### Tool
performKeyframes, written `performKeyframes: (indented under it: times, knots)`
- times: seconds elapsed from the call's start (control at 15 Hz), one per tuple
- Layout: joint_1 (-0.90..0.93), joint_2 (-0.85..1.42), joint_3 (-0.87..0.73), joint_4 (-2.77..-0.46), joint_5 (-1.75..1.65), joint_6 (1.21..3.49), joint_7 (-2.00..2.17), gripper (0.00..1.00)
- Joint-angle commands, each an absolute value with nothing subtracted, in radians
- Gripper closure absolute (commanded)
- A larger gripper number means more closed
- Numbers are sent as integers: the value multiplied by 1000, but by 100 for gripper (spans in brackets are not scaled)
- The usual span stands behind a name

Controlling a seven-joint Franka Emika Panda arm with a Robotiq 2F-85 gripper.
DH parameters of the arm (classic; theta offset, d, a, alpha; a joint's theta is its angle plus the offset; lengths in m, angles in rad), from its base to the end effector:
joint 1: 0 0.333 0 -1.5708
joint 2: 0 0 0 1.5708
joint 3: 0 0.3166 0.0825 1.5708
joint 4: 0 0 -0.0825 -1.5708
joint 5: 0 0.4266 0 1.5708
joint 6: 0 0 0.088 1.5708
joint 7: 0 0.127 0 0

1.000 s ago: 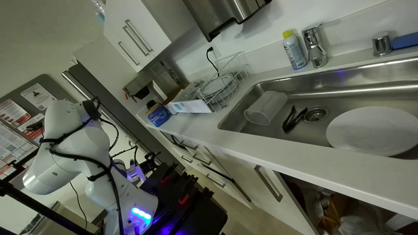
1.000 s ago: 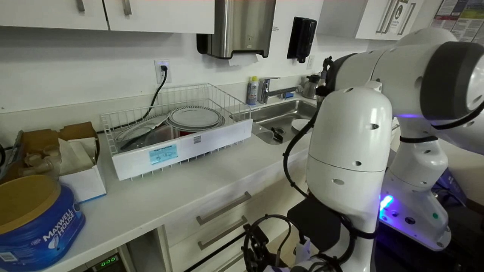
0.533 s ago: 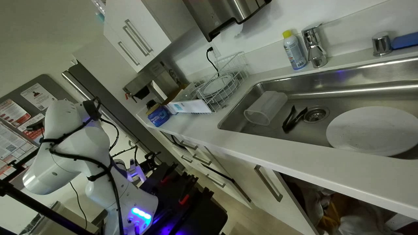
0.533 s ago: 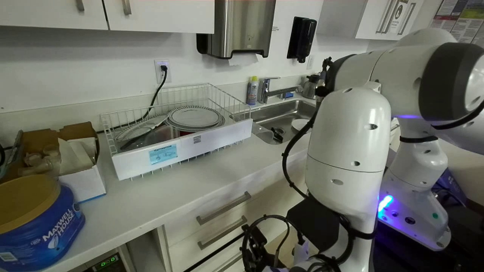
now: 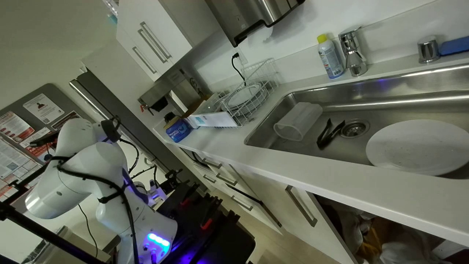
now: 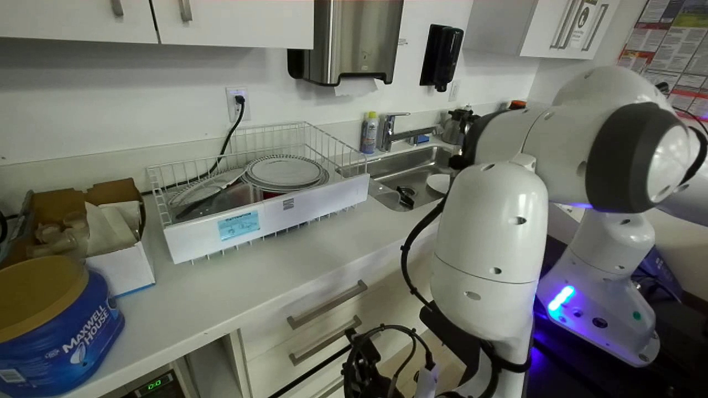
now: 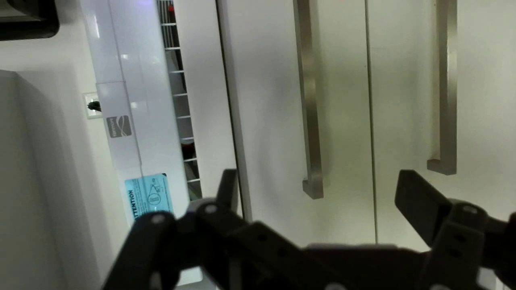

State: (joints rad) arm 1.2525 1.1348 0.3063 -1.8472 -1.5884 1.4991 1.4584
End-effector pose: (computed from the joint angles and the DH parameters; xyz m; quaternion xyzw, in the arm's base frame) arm 0.1046 0.4827 -0.1048 0.6118 0.4760 0.4207 0.4713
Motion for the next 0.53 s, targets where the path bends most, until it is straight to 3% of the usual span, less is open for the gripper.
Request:
performKeyframes:
  times: [0.0,0.47]
  knots:
    - [1275,1227,280,-1749,-1603,1421,1488,0]
    - [1243,1304,221,-1651,-1660,1400,1440,0]
